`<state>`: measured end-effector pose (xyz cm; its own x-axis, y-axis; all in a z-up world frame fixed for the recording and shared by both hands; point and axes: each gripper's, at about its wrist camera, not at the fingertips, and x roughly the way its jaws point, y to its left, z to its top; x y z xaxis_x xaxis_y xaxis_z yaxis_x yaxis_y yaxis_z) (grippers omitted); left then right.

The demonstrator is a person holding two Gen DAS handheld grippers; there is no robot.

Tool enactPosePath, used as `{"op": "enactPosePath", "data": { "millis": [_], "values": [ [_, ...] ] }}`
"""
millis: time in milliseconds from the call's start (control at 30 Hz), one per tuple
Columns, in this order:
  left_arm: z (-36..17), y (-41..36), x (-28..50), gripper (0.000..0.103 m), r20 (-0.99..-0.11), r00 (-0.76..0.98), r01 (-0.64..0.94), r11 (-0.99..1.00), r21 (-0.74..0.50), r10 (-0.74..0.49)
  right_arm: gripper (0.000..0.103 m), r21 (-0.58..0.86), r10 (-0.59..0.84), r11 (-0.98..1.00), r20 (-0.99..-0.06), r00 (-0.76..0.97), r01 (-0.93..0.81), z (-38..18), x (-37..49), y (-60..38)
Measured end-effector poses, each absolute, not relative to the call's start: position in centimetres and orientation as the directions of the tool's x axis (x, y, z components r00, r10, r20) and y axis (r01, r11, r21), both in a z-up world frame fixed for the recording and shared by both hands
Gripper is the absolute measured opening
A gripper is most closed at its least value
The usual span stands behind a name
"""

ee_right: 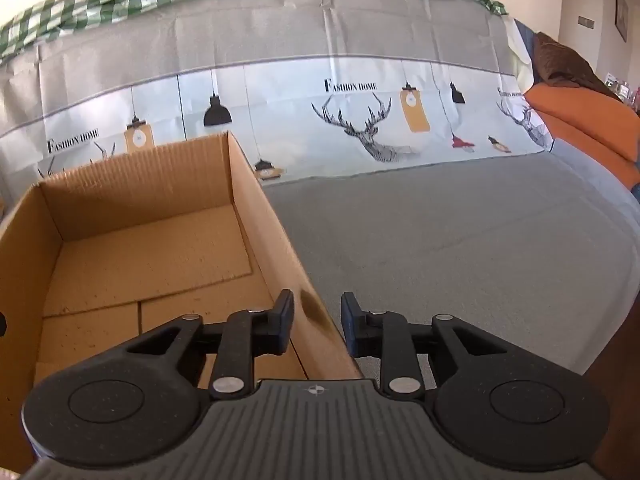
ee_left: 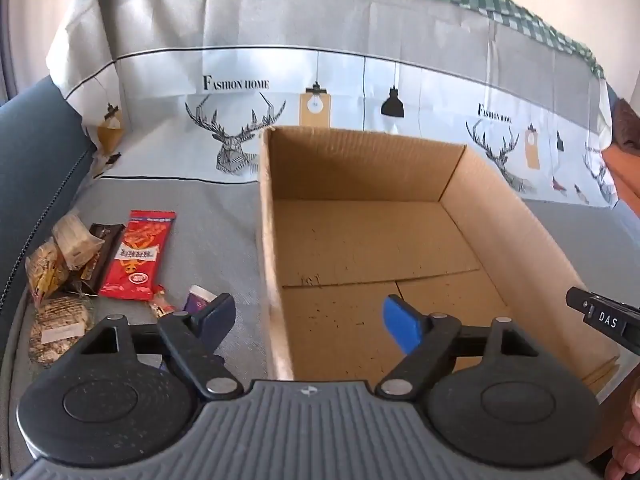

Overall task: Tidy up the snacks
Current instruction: 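Move both tools down toward the snack pile beside the cardboard box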

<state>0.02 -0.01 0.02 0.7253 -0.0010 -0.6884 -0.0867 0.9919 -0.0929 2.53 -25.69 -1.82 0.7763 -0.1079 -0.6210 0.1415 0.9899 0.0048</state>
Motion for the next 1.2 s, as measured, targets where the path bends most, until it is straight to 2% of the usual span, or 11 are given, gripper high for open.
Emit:
{"op": "enactPosePath", "data": {
  "millis": [133,333,500,567,767,833,867,900,933,1033,1200],
  "values": [
    [1.0,0.6,-0.7,0.085,-0.653,0.757,-0.092,0.985,-0.149,-0.028,0.037,-0.010,-0.106,0.992,-0.591,0.800,0.124,-1.0,1.2,-26.3],
    [2.5,1.6,-4.3,0.085,-0.566,0.822,-0.076,0.972,-0.223,-0.065,0.042,0.017,-0.095,0.992,-0.544,0.834,0.124,1.0,0.2,-25.0],
    [5.1,4.0,-5.0,0.085,-0.600,0.789,0.004,0.976,-0.217,-0.136,0.045,0.100,-0.026,0.991,-0.502,0.864,0.088,2.4,-1.6,-23.7],
    [6.1,4.9,-5.1,0.085,-0.607,0.780,0.026,0.977,-0.211,-0.152,0.050,0.153,0.020,0.987,-0.470,0.883,0.059,3.2,-2.6,-23.0],
    [7.1,8.9,-5.9,0.085,-0.597,0.760,0.099,0.953,-0.285,-0.257,0.058,0.193,0.117,0.981,-0.442,0.890,-0.033,4.4,-4.6,-19.3],
    [5.9,10.0,-6.9,0.083,-0.566,0.775,0.107,0.941,-0.320,-0.281,0.062,0.210,0.157,0.975,-0.422,0.893,-0.072,4.8,-5.3,-18.0],
    [5.2,10.5,-7.1,0.077,-0.568,0.767,0.096,0.929,-0.357,-0.297,0.064,0.217,0.179,0.972,-0.418,0.891,-0.093,5.0,-5.7,-17.3],
    [4.7,10.8,-6.9,0.062,-0.604,0.743,0.057,0.927,-0.372,-0.288,0.065,0.223,0.197,0.969,-0.417,0.887,-0.110,5.0,-5.9,-16.8],
    [4.9,11.0,-7.0,0.059,-0.597,0.749,0.052,0.923,-0.381,-0.288,0.067,0.216,0.209,0.968,-0.414,0.886,-0.127,5.1,-6.2,-16.1],
    [5.6,11.2,-7.6,0.059,-0.558,0.788,0.063,0.936,-0.346,-0.259,0.071,0.204,0.237,0.965,-0.415,0.879,-0.164,5.1,-6.5,-14.4],
    [5.2,11.8,-7.4,0.059,-0.578,0.775,0.035,0.931,-0.363,-0.254,0.071,0.189,0.257,0.963,-0.414,0.873,-0.194,5.2,-6.6,-13.0]
  ]
}}
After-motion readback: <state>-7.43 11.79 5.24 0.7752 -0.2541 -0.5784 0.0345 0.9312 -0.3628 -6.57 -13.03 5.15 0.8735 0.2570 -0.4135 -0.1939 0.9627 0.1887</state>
